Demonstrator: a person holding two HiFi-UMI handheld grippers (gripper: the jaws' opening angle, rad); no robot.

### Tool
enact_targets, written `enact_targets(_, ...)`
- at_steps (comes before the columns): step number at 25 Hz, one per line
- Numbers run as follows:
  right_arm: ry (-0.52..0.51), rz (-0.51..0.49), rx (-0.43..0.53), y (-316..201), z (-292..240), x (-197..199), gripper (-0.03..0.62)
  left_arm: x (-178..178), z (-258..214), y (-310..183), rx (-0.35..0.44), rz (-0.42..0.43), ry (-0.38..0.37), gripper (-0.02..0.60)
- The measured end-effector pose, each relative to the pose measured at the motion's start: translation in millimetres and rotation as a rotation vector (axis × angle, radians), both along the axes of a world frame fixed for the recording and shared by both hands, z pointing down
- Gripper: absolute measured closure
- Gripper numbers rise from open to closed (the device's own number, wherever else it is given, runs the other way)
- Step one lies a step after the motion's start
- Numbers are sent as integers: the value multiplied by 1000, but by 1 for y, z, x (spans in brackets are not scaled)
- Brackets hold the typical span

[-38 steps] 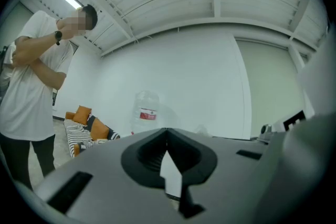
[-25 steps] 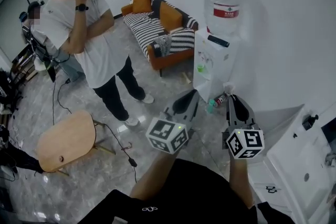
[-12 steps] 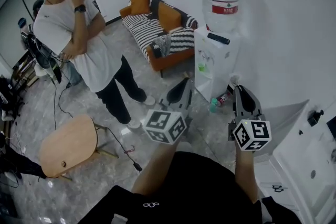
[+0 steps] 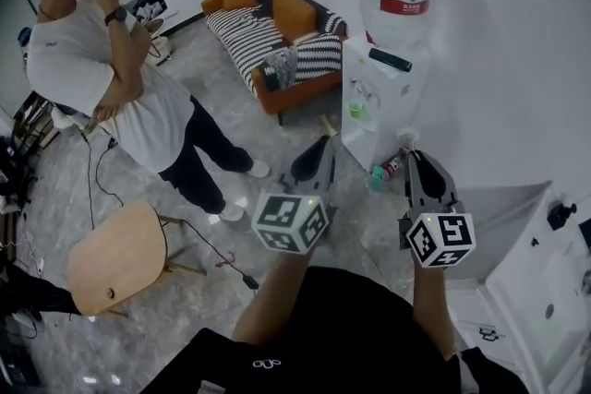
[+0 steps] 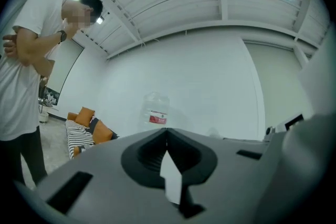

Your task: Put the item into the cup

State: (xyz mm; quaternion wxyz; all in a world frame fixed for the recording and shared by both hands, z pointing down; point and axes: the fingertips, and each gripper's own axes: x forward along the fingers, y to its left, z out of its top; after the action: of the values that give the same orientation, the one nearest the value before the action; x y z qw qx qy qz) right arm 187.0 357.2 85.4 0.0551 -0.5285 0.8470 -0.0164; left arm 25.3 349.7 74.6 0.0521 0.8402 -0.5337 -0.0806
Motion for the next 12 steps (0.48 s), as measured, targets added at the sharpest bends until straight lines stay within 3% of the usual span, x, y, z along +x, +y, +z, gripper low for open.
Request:
enact_targets(8, -23, -10, -87, -59, 20, -18, 559, -11, 33, -69, -98, -3, -16, 569)
enact_targets(12, -29, -55, -74, -80, 3, -38, 559, -15, 44, -92, -117, -18, -86, 569)
